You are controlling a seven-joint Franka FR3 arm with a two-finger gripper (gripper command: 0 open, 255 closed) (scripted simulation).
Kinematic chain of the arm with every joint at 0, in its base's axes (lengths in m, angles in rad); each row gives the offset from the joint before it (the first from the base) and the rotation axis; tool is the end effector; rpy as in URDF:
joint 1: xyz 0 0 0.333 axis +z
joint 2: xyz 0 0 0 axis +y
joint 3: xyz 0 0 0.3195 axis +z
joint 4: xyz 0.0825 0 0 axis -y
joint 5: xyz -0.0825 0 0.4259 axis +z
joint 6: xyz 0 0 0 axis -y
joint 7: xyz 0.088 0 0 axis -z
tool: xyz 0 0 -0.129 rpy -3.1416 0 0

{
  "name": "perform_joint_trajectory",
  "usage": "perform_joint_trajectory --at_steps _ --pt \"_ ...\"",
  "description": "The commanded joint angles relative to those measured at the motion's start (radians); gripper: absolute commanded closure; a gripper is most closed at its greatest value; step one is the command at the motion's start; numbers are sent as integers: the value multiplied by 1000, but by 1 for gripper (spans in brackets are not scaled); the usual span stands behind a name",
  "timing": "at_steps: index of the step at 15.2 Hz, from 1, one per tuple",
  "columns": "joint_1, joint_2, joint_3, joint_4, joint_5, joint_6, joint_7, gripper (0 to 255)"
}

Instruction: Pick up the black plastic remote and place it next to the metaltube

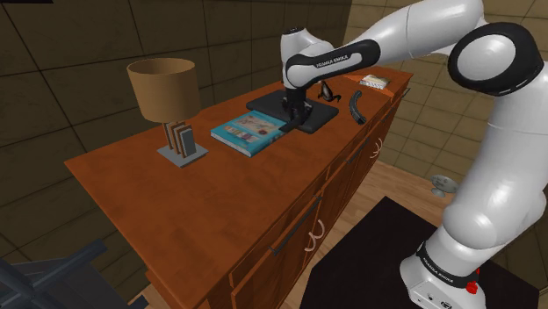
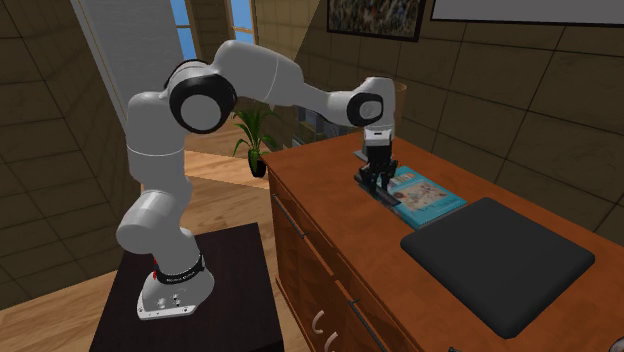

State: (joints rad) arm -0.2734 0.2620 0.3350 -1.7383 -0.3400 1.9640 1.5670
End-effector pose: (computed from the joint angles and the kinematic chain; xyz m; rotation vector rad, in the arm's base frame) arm 0.6693 0.0000 0.3969 2.2851 -1.8881 0.2280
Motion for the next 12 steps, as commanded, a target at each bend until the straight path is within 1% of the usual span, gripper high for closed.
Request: perform_joint_trajectory --at_steps 1,7,12 --pt "-28 -1 -15 -5 2 15 -41 255" --pt "-113 -2 -62 -9 13 52 -171 255" --pt "-180 21 -100 22 21 71 -278 255"
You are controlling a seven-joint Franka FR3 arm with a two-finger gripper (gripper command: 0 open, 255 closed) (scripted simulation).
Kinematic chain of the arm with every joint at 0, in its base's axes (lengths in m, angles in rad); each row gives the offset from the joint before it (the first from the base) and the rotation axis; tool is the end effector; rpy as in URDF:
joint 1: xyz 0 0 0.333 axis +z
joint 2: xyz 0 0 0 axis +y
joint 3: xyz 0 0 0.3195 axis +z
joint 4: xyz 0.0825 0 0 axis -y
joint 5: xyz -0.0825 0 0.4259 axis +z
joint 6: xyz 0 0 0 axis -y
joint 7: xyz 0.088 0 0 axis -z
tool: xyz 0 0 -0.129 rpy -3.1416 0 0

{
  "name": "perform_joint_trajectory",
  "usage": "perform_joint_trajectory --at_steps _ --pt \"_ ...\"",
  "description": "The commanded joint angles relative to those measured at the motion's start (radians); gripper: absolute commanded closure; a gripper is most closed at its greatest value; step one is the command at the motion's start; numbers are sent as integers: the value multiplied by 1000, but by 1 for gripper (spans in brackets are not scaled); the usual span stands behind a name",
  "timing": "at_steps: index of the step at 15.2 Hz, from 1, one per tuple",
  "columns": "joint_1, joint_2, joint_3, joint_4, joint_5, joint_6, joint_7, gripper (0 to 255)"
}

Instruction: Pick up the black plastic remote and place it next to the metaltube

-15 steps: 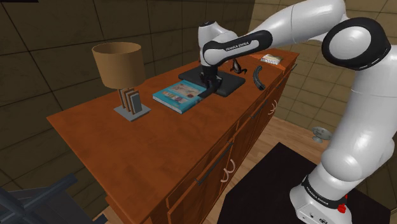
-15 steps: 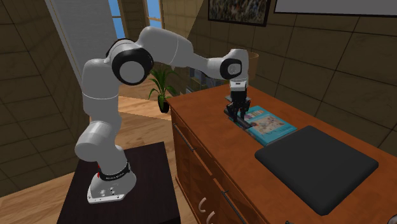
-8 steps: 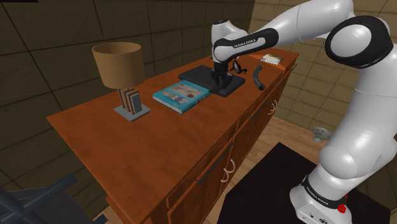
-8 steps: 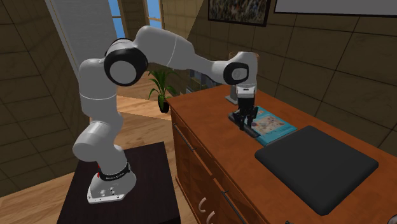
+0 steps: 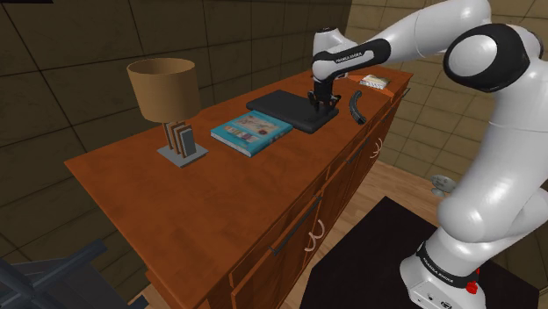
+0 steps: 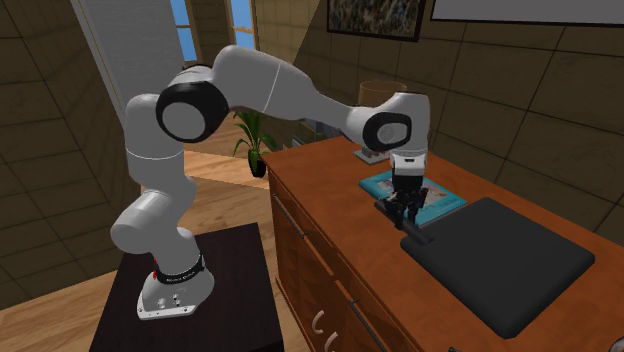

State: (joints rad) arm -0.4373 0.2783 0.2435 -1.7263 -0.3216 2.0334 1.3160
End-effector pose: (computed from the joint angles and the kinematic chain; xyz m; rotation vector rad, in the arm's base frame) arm 0.6614 -0.1648 0.3941 2.2848 -1.8886 0.2277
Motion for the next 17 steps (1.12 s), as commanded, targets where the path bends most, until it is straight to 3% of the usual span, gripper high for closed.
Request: perform_joint_trajectory --at_steps 1,9,15,17 --pt "-29 13 -16 20 4 4 -49 255" --pt "-129 104 -69 148 19 5 -216 255" --pt "-200 217 -100 316 33 -25 -342 255" --pt "-201 222 -101 298 30 -2 -337 255"
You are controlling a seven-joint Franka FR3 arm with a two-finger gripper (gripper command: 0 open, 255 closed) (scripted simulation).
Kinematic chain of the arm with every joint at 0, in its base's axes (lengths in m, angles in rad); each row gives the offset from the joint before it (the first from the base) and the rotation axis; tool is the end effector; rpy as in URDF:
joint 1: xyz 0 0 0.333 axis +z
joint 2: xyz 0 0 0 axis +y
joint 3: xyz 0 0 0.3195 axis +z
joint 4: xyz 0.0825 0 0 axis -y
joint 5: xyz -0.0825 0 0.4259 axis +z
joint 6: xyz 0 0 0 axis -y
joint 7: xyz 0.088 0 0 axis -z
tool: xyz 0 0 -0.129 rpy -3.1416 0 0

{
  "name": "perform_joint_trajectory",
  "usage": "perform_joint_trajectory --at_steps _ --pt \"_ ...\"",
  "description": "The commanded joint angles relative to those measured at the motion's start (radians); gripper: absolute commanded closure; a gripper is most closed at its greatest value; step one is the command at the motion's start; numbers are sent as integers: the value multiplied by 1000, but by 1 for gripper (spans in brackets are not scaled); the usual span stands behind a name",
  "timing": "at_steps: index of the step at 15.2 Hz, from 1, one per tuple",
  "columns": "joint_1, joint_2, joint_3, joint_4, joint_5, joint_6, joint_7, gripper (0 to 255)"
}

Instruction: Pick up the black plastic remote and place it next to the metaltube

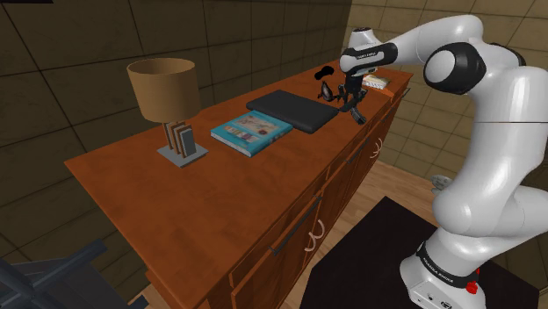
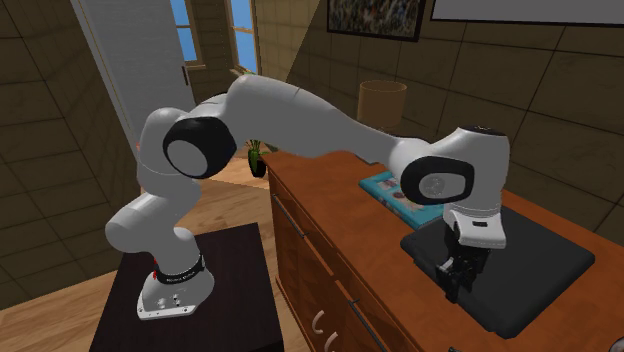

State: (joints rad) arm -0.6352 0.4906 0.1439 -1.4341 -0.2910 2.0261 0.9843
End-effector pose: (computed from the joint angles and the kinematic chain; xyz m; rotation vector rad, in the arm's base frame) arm 0.6451 -0.3891 0.3910 2.2844 -1.8886 0.2273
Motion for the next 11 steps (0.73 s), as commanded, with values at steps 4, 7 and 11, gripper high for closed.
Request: perform_joint_trajectory --at_steps 4,7,11 --pt "-3 23 -4 -27 -7 50 6 255" --pt "-3 35 -7 -49 -13 83 15 255" --pt "-3 53 -11 -74 -21 125 27 255"
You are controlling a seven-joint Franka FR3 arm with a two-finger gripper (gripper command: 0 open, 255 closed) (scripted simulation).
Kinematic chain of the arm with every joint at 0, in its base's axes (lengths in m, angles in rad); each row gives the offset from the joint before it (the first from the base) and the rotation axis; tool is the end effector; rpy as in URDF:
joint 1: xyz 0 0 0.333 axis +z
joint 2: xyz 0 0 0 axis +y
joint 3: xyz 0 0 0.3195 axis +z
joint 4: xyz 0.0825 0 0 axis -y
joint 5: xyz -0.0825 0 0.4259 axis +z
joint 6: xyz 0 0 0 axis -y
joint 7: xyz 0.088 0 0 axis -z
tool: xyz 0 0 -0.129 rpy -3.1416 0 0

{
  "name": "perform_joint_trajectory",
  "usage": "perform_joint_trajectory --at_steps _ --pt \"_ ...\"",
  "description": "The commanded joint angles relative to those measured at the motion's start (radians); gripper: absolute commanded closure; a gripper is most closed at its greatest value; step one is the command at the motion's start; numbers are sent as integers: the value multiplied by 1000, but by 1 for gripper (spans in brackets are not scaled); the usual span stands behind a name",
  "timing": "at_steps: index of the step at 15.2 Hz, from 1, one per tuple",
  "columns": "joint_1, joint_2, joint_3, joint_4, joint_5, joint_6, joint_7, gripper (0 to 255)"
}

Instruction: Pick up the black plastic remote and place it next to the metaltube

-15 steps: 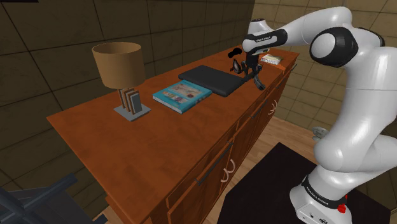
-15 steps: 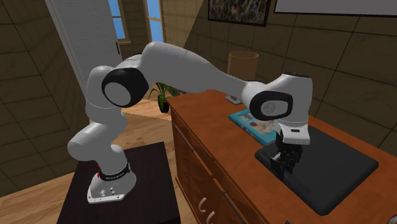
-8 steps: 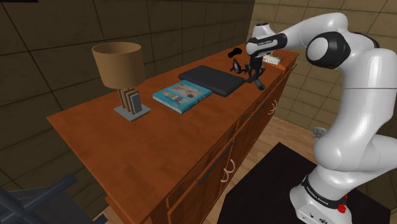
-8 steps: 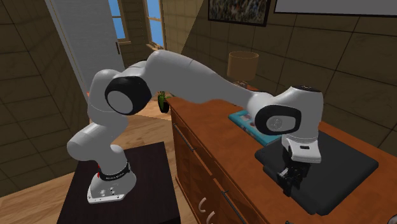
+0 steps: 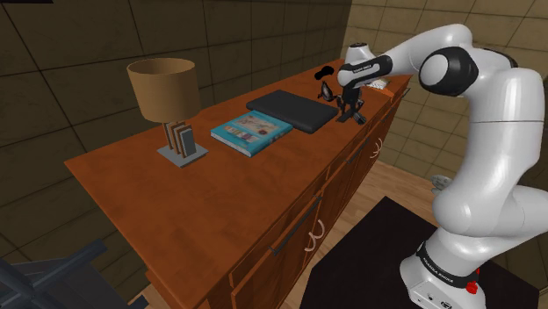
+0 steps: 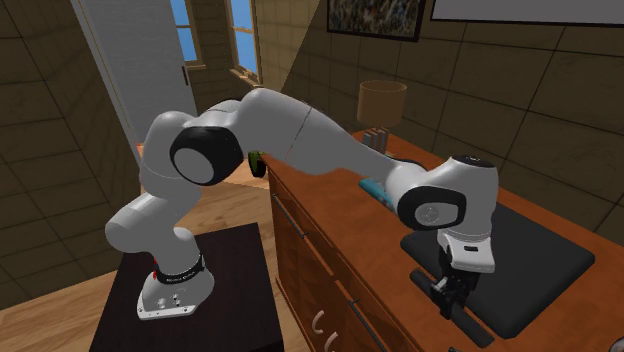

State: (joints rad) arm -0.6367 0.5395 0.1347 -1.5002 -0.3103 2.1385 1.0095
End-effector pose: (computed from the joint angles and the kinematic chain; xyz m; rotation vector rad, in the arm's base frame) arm 0.6445 -0.3913 0.3305 2.2856 -1.8871 0.2268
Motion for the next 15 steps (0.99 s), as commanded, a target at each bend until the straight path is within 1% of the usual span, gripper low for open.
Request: perform_joint_trajectory --at_steps 1,8,15 --pt "-1 9 -2 -13 -4 23 5 255" --pt "1 48 -10 -44 -19 91 25 255" --pt "1 48 -10 -44 -19 91 25 255"
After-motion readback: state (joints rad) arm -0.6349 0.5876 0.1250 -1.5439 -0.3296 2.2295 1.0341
